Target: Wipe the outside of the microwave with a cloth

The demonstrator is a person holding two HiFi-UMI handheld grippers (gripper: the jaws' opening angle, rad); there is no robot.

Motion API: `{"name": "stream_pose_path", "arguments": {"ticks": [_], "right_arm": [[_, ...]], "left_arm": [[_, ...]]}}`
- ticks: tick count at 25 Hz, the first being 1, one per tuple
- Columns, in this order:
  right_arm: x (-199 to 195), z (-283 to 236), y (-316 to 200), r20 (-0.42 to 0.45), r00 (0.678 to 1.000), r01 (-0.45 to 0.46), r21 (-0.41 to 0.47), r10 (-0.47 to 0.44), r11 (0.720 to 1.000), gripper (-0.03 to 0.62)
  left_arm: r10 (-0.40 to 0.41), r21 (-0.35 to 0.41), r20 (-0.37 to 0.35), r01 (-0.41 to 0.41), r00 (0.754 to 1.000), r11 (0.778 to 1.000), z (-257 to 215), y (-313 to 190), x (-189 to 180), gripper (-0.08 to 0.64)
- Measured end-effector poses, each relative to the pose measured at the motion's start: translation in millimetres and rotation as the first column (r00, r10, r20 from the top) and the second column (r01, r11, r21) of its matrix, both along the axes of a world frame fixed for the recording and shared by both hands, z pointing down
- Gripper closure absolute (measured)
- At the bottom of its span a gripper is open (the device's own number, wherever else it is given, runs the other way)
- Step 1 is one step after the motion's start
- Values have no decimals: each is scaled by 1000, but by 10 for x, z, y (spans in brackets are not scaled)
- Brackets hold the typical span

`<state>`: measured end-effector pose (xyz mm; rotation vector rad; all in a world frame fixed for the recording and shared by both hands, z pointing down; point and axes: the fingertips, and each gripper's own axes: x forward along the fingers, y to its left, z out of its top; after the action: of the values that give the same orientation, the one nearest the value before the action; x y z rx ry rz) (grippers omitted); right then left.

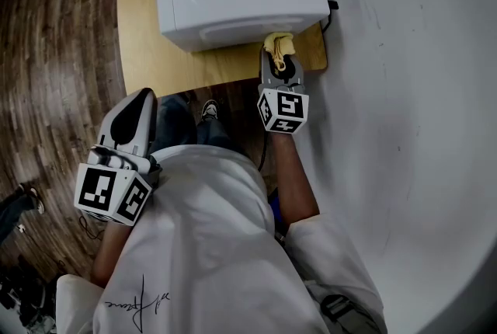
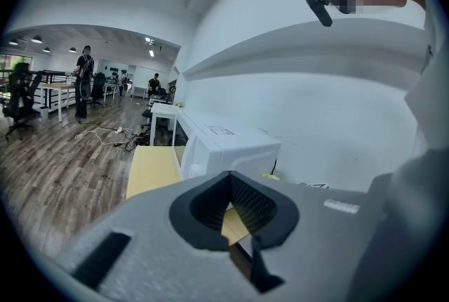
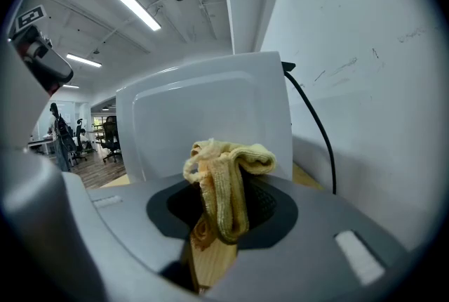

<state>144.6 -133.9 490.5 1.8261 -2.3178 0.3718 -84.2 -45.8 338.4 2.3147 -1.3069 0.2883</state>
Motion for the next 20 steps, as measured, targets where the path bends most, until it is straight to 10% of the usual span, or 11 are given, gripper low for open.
{"name": "stream_pose_path", "arguments": {"ticks": [20], "right_arm": [[-792,115,111,39,979,201,-27,-200,979,474]], "left_arm": [[-24,-10,-10,24,1000,1000,47,3,-62,568]]}}
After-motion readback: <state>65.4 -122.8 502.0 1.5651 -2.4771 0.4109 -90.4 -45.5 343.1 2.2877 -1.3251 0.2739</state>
